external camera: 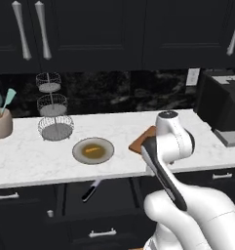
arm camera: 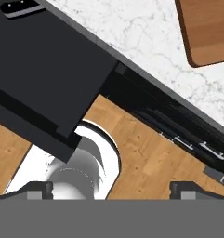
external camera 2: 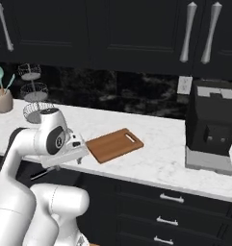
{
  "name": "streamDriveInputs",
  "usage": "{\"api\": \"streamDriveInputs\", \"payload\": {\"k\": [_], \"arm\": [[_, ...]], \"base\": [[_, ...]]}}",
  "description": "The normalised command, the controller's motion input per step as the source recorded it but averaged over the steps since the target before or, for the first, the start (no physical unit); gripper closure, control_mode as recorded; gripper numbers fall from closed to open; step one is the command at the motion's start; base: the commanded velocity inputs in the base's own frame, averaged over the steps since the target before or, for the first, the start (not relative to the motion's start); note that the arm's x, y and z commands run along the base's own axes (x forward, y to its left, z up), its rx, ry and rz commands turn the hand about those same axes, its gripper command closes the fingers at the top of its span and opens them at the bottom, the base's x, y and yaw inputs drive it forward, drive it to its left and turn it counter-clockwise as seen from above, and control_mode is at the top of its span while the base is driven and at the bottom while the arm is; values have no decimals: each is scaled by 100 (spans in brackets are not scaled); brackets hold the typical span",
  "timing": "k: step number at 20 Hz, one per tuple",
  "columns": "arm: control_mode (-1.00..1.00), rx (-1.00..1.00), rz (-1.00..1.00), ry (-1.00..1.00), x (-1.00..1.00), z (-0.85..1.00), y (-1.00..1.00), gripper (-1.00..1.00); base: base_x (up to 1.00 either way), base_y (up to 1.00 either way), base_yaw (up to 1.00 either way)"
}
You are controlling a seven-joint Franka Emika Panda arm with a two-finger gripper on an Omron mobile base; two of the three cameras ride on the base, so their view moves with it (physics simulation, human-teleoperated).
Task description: Pick up the knife from the drawer and place it on the cutting board. Then place the meat from the plate to the cutting board.
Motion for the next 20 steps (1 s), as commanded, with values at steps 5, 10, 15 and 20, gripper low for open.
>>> {"api": "streamDriveInputs", "payload": {"k": [5,10,15,20], "arm": [[100,0,0,0,0,0,0,-100],[100,0,0,0,0,0,0,-100],[100,0,0,0,0,0,0,-100],[100,0,0,0,0,0,0,-100]], "base": [[0,-59,55],[23,-50,51],[32,-35,41],[23,-58,29]]}}
